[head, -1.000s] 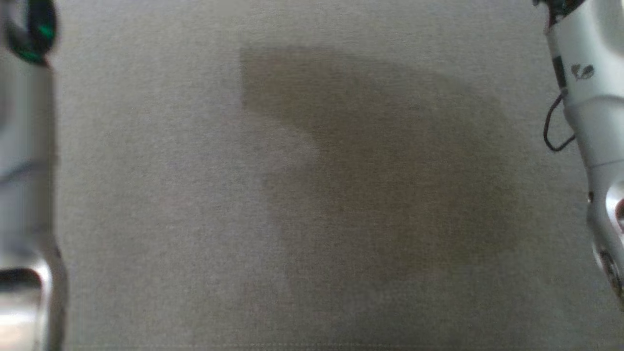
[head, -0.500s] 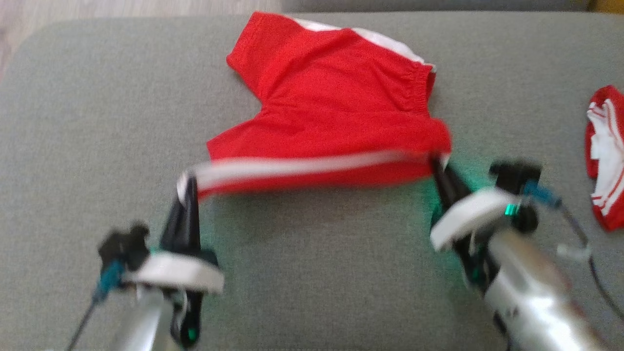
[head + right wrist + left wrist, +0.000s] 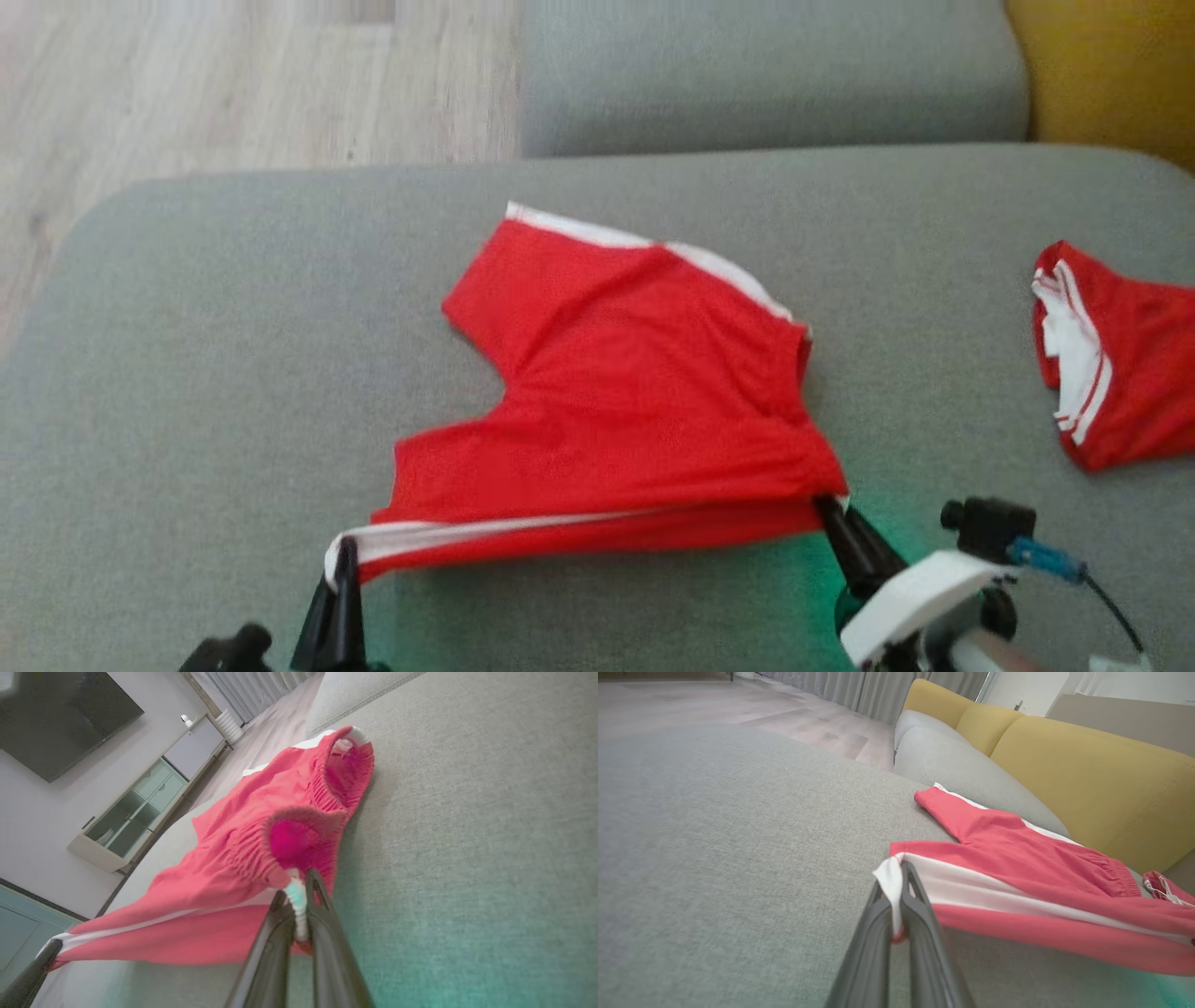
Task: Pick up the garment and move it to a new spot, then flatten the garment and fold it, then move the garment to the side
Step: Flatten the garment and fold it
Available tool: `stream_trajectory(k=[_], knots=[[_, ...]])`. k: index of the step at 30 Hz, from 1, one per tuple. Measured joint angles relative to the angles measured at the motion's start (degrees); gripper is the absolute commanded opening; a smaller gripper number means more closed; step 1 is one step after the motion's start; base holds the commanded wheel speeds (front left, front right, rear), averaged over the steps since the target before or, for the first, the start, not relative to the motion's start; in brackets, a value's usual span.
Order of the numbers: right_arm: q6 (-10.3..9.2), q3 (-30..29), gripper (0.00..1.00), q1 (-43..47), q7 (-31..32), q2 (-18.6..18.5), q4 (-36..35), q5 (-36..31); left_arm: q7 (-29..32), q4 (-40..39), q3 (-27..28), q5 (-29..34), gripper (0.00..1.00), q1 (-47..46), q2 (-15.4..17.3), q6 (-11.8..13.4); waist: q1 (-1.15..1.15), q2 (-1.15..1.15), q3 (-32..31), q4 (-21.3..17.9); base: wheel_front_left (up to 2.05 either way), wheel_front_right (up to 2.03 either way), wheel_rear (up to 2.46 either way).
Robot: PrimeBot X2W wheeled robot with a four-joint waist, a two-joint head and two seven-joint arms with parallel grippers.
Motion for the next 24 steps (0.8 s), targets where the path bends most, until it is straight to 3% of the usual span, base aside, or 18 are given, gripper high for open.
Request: stream_trajectory(k=[6,11,18,24], knots=[[0.00,0.8,0.00,4.9,0.0,-1.7,-6.4,4.3,0.0,-4.1,1.0,0.5,0.00,4.0,0.1,0.0,0.00,0.00,-2.6,0.1,0.00,0.00,0.00],[0.00,0.5,0.00,5.1,2.4,-1.8,-12.3,8.7,0.0,-5.7,-0.4,-1.5,0.00,0.9,1.6,0.0,0.02,0.00,-1.0,-0.6,0.00,0.00,0.00],[-0.01,-3.4,0.00,-4.3,3.0,0.4,-14.3,11.6,0.4,-0.4,-13.0,-6.4,0.00,-21.7,10.7,0.0,0.04,0.00,5.0,-2.5,0.00,0.00,0.00],[-0.01,-5.8,0.00,-16.7,1.6,3.4,-7.6,8.7,4.7,6.7,-23.0,-15.7,0.00,-42.3,15.1,0.0,0.05,0.00,12.8,-4.8,0.00,0.00,0.00]])
